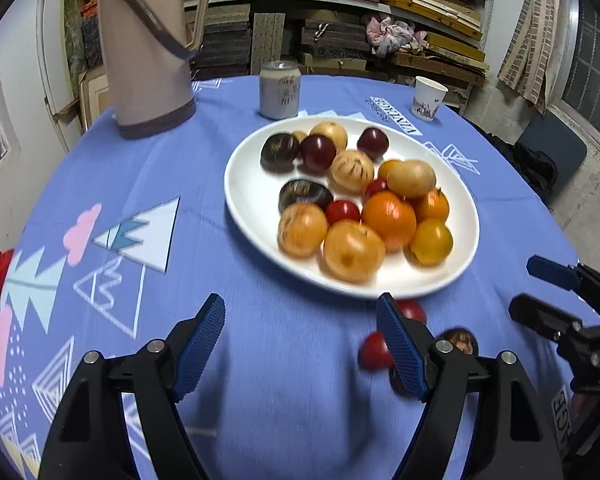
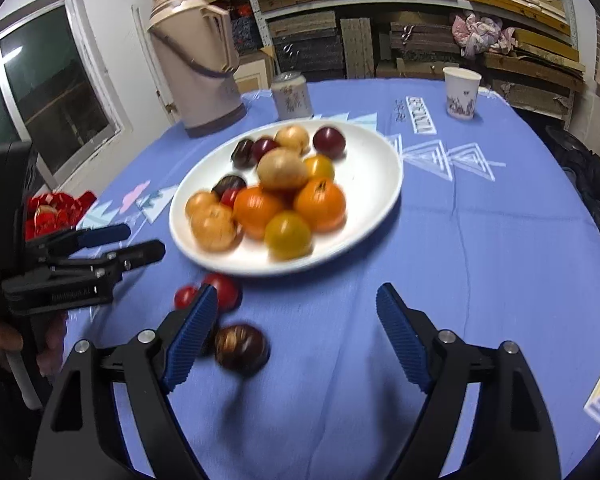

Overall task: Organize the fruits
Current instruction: 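Withdraw both open grippers from the plate back toward the fruit pile, then grasp a dark brown round fruit with the right gripper while the left gripper grasps another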

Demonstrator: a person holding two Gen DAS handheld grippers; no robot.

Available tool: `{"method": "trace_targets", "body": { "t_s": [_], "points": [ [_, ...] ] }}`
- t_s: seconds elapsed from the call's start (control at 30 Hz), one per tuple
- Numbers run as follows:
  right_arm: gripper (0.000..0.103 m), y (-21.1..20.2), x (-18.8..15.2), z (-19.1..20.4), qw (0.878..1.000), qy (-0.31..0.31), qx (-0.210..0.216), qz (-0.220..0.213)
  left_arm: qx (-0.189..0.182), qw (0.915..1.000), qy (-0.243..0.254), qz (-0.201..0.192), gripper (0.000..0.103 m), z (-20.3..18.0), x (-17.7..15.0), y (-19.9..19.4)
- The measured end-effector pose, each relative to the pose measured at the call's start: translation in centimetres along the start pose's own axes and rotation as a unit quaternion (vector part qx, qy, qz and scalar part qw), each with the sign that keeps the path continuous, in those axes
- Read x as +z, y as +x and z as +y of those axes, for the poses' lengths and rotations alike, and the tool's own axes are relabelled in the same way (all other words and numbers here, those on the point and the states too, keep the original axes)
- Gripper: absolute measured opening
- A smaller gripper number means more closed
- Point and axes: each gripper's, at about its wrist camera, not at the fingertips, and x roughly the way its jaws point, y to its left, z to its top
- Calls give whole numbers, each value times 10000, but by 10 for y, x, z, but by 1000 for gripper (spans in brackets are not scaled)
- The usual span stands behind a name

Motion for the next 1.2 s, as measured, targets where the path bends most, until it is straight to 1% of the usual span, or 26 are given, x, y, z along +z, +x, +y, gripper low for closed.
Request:
{"method": "trace_targets", "body": {
  "t_s": [0.17, 0.3, 0.37, 0.47, 0.53, 0.67, 0.93, 1.0, 1.07, 1.1, 1.13, 1.17, 1.2],
  "points": [
    [79, 0, -19, 5, 9999, -12, -12, 134, -12, 9998, -135, 110, 82, 7, -17, -3],
    [79, 2, -33, 13, 9996, -128, -105, 224, 35, 9997, -183, 156, 83, 10, -30, -4],
    [79, 6, -38, 21, 9989, -317, -189, 280, 53, 9997, -191, 174, 83, 11, -37, -4],
    [79, 12, -45, 34, 9962, -666, -440, 359, 13, 9995, -230, 225, 83, 13, -44, -4],
    [79, 14, -46, 38, 9958, -729, -381, 405, -21, 9994, -235, 270, 83, 12, -48, -2],
    [79, 24, -47, 49, 9927, -949, -539, 520, -64, 9991, -198, 375, 84, 10, -55, 4],
    [78, 43, -43, 51, 9901, -937, -489, 919, -118, 9989, -166, 414, 84, 9, -58, 8],
    [76, 44, -39, 51, 9905, -924, -481, 901, -122, 9990, -155, 407, 84, 9, -58, 9],
    [71, 48, -35, 53, 9897, -925, -584, 928, -118, 9990, -146, 406, 84, 9, -57, 8],
    [71, 51, -33, 54, 9893, -919, -611, 960, -124, 9990, -143, 407, 84, 9, -58, 7],
    [65, 52, -32, 55, 9894, -922, -603, 947, -140, 9990, -145, 409, 84, 9, -58, 7],
    [49, 53, -31, 56, 9898, -922, -566, 923, -150, 9989, -147, 412, 84, 9, -58, 6],
    [44, 52, -30, 57, 9906, -898, -520, 893, -155, 9989, -146, 418, 84, 10, -59, 6]
  ]
}}
